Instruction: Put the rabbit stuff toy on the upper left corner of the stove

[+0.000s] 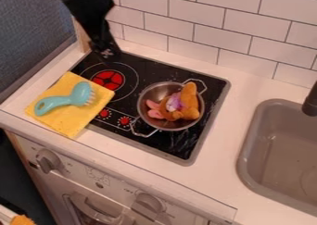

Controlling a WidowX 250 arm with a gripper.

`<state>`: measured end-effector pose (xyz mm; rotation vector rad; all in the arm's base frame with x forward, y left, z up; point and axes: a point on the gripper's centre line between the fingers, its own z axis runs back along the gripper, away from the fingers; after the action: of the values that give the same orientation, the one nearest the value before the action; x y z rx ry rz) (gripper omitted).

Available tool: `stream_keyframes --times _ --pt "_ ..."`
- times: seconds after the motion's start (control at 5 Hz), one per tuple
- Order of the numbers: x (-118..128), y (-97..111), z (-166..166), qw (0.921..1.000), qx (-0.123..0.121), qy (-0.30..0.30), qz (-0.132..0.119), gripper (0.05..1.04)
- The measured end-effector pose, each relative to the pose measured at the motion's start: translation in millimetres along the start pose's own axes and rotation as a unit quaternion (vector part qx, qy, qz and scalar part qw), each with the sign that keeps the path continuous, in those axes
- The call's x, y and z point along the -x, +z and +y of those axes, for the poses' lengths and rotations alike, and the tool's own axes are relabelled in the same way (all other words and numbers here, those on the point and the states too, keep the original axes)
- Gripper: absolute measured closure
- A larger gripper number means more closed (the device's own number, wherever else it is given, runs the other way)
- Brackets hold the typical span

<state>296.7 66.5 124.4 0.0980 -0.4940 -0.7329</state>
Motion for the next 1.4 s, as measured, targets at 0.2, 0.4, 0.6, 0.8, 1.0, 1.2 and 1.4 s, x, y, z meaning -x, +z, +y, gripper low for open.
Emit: stream_keyframes --times 0.2,0.4,0.6,0.8,1.0,1.2,1.4 --pt "-15.0 -14.1 -14.8 0.9997 0.017 -0.020 -0.004 0.083" --pt "-28.1 -33.1 -31.6 0.9987 0.042 -0.030 -0.003 0.083" --pt "-41.1 -51.0 -42.3 0.9981 0.061 -0.012 0.007 0.083" --pt "-51.4 -62.6 -52.3 0.9971 0.072 -0.008 0.021 0.083" --pt "-47.4 -76.4 -62.6 0.9955 0.085 -0.017 0.036 0.083" --pt "-37.1 -85.1 -69.2 0.9939 0.091 -0.027 0.056 0.083" --pt "-30.8 -100.0 -75.4 0.9920 0.102 -0.033 0.067 0.083"
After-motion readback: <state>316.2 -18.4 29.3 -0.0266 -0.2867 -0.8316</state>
